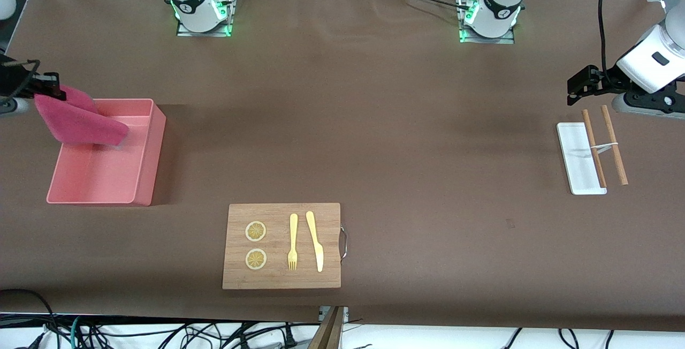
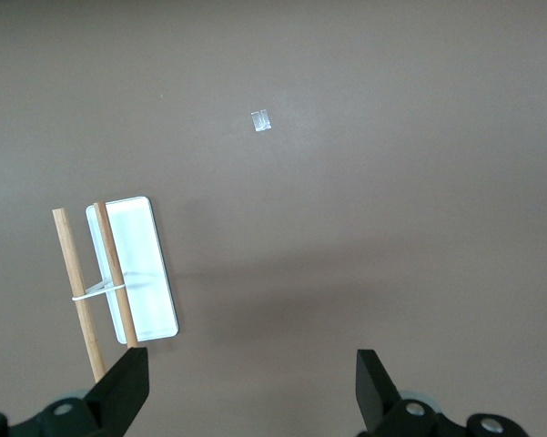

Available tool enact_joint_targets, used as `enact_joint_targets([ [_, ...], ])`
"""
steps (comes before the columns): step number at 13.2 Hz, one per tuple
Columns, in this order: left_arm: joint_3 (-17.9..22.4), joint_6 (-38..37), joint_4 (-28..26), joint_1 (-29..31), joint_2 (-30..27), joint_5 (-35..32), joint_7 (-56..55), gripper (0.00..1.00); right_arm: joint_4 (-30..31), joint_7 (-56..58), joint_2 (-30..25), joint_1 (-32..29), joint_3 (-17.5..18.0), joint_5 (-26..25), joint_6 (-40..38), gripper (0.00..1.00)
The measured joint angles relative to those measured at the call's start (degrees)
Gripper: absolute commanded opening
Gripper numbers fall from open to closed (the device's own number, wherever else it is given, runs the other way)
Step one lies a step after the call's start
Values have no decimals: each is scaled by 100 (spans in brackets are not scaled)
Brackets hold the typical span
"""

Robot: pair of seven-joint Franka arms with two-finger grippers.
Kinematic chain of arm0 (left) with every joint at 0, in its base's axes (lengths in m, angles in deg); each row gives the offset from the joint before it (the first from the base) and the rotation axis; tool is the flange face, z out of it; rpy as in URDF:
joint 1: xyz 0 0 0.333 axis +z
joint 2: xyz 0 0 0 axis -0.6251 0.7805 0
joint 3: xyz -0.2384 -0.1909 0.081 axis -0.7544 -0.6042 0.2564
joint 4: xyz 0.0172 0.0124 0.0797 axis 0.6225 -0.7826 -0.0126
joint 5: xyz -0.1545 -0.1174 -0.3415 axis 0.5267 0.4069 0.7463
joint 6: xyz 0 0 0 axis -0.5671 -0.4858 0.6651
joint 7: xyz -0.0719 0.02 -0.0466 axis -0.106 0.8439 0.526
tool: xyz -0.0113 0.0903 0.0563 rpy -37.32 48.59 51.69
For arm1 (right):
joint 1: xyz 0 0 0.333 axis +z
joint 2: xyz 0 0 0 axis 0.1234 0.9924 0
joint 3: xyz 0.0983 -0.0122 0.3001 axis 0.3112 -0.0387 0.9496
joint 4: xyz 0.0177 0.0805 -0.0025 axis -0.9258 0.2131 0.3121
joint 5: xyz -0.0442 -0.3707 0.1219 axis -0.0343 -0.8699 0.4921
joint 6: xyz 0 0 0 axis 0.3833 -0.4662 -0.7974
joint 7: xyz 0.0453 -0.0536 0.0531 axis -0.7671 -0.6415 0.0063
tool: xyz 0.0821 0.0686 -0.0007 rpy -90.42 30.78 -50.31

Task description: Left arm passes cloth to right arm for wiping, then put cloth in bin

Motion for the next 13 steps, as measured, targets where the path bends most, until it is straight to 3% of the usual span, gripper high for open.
enact_joint_targets([
  [2,0,0,0,0,0,0,0,100,17,3,11,4,14,-36,-1,70],
  [3,0,0,0,0,0,0,0,100,35,15,36,8,16,-40,-1,100],
  [10,0,0,0,0,0,0,0,100,79,80,79,14,28,-47,9,100],
  [13,0,0,0,0,0,0,0,100,-60,-376,-53,26,351,-36,-4,100],
])
